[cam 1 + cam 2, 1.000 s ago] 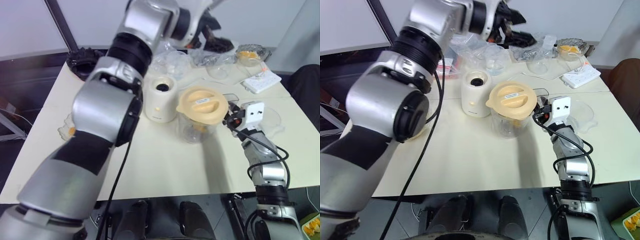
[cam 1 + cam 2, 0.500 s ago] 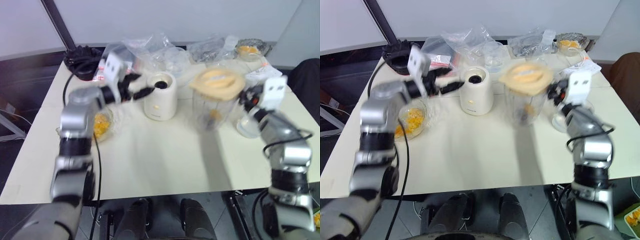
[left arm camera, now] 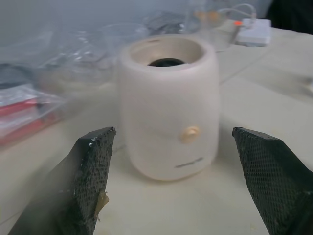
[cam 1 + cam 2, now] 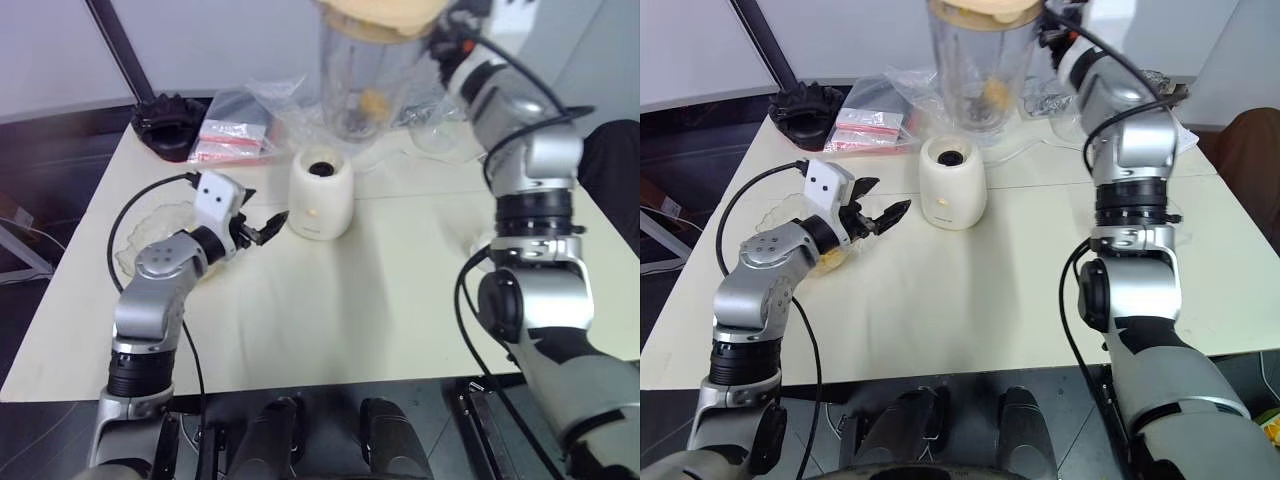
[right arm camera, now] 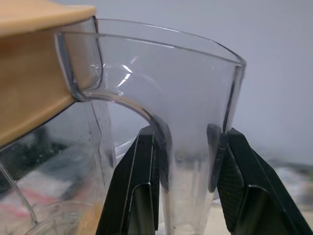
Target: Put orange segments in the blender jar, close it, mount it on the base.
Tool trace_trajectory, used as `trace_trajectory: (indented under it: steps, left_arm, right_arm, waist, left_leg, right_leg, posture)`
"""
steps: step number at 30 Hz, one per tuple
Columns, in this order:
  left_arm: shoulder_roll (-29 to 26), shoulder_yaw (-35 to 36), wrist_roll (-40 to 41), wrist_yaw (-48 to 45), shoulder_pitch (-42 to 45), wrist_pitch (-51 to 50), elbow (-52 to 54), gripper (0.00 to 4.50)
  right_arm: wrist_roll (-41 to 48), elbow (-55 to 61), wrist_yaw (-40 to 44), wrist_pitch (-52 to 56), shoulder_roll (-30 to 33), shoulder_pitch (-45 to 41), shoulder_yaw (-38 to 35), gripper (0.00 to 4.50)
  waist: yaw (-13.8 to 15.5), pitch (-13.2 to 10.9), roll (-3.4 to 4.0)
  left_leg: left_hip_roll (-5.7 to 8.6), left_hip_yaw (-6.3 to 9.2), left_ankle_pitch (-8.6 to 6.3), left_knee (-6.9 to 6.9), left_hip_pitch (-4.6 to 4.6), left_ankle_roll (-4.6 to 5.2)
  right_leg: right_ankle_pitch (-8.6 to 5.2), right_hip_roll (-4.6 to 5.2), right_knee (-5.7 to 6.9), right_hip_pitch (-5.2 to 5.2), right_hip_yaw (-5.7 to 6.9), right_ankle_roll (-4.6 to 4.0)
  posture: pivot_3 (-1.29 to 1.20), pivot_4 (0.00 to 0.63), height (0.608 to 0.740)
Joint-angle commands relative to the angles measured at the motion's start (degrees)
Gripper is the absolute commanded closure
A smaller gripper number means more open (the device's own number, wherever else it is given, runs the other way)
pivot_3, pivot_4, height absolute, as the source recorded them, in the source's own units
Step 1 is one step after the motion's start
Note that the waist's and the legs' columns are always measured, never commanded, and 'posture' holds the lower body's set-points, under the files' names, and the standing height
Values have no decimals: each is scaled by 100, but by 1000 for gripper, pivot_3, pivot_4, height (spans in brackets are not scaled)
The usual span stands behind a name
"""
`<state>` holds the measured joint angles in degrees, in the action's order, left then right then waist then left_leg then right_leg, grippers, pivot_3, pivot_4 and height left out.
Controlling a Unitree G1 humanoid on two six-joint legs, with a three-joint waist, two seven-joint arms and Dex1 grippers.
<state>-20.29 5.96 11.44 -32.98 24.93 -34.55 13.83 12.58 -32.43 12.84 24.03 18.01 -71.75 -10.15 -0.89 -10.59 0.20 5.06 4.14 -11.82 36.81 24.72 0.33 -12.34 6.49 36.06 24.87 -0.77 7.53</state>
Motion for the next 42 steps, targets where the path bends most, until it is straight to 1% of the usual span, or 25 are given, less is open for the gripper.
trace_trajectory:
  steps: [1,7,13,17,23,29,36,38,39,41,42]
  left_arm:
    - [-163,148,108,102,5,77,239,504]
    - [-315,189,188,240,-22,70,244,504]
    - [-379,153,278,342,-46,52,288,504]
    - [-381,120,291,391,-45,59,294,504]
    - [-345,55,336,467,-39,86,279,504]
    - [-348,-5,363,516,-32,88,282,504]
    - [-315,-24,405,541,-48,95,254,504]
    - [-290,-34,412,551,-52,124,221,477]
    - [-281,-44,408,556,-53,142,200,477]
    - [-257,-106,382,563,-76,162,165,477]
    - [-246,-125,378,565,-89,167,158,477]
  right_arm:
    - [54,-279,160,-493,-251,-430,46,3533]
    - [-30,-1186,362,-965,-474,-608,129,3533]
    - [-346,-1772,478,-1389,-415,-607,329,3533]
    - [-497,-2004,538,-1612,-349,-640,405,3533]
    - [-632,-2616,609,-1977,-349,-691,419,3533]
    - [-680,-2834,688,-1567,-458,-618,518,3533]
    - [-783,-2904,594,-1344,-483,-562,583,3533]
    - [-858,-2839,607,-1377,-461,-506,649,2461]
    - [-923,-2771,565,-1386,-449,-470,693,2178]
    - [-1118,-2364,372,-1386,-360,-245,816,1080]
    - [-1196,-2049,286,-1329,-310,-70,864,658]
  waist:
    - [-9,0,0]
    - [-5,0,0]
    - [-30,0,-1]
    - [-33,1,-1]
    - [-19,1,-2]
    - [-28,3,-5]
    - [-36,4,-7]
    - [-36,6,-9]
    - [-37,8,-12]
    - [-31,7,-12]
    - [-29,6,-11]
  left_leg:
    - [1,-1,0,-9,0,0]
    - [1,1,9,-39,0,-15]
    - [0,-1,16,-61,-13,-25]
    - [-1,0,16,-65,-34,-26]
    - [-1,0,18,-65,-38,-27]
    - [0,2,18,-65,-40,-28]
    - [-2,2,17,-72,-76,-28]
    - [-2,2,17,-72,-78,-28]
    - [-2,2,17,-72,-79,-28]
    - [-2,1,17,-71,-78,-27]
    - [-2,2,17,-72,-78,-28]
  right_leg:
    - [0,1,-1,3,-1,0]
    - [0,1,-3,19,-2,-1]
    - [-1,0,-2,21,-4,-1]
    - [-1,-3,-2,3,-4,-2]
    - [-1,-3,-2,-2,-4,-3]
    - [-1,-3,-6,-7,-4,-3]
    - [-3,-4,-6,-36,-4,-5]
    - [-3,-4,-6,-38,-4,-5]
    - [-3,-4,-6,-38,-4,-5]
    - [-3,-4,-6,-38,-4,-5]
    - [-3,-4,-6,-38,-4,-5]
  posture:
    - [0,150,740]
    - [0,150,740]
    - [0,150,740]
    - [0,150,740]
    - [0,150,740]
    - [0,150,740]
    - [0,150,740]
    - [0,150,740]
    - [0,150,740]
    - [0,150,740]
    - [0,150,740]
